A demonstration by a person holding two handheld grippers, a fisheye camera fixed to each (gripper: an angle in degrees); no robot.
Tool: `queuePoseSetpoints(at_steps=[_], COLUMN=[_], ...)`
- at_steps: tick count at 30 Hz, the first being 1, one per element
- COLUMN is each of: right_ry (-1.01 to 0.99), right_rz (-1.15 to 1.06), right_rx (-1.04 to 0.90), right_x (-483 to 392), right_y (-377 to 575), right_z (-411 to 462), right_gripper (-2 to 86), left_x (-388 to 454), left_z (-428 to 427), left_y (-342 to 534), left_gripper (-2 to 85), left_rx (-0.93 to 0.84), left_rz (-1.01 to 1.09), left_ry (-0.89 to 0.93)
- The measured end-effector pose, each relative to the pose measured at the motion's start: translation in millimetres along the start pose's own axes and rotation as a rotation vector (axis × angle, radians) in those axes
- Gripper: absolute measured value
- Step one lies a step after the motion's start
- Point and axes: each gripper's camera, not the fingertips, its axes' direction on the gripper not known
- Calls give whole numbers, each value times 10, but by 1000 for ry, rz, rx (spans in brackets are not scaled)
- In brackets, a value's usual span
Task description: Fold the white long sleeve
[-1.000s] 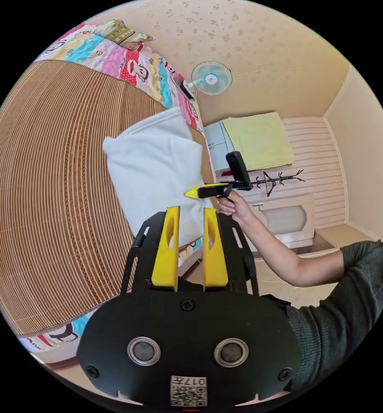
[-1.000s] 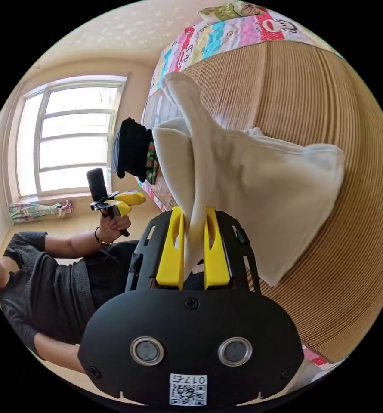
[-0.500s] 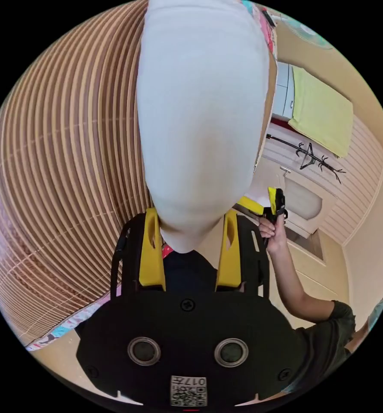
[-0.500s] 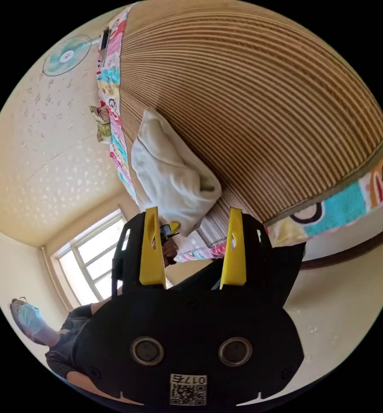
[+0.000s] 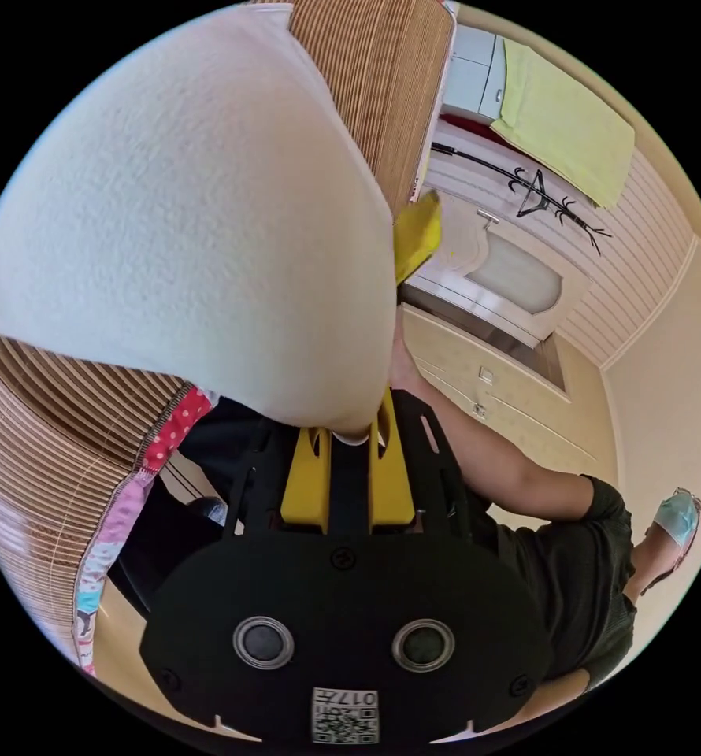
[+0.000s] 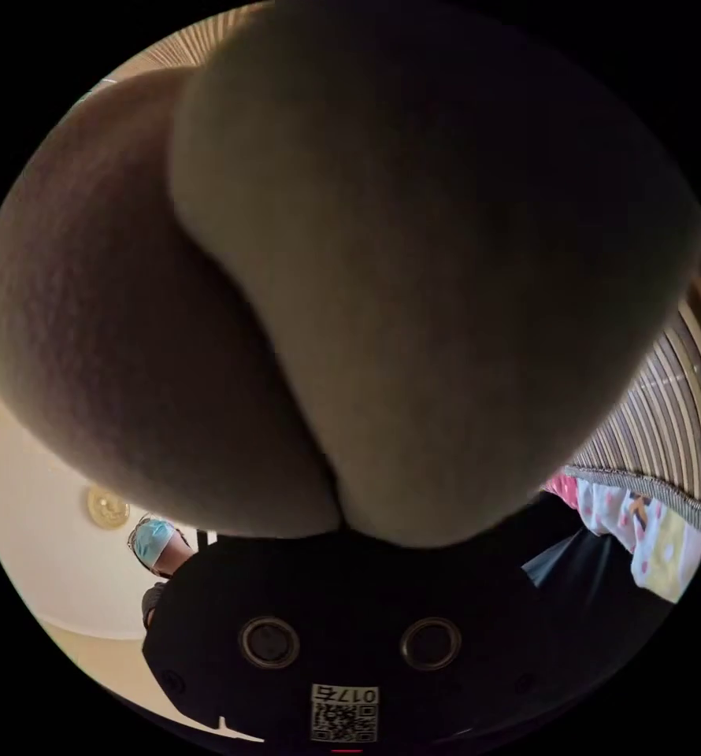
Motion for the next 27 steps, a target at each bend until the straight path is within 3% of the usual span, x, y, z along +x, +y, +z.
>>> queuePoseSetpoints(at_steps=[5,12,22,27], right_ry=[49,121,211,346], right_rz=[-159,-317,-669,-754], right_rx=[-13,16,103,190], right_x=[-143,-608,-2036,-2628], right_y=[1,-81,-121,-175], right_z=[-59,-566,-1630,-2401], right_gripper=[239,205,179,167], left_x=[270,553,-439,-805], left_z=[-108,-135,-599,-596], left_y=[-90,61,1163,1789], left_gripper=[89,126,99,99], left_rx=[-10,23,458,540], left_rz=[49,81,-310,-554], left_ry=[-17,-193,42,-13])
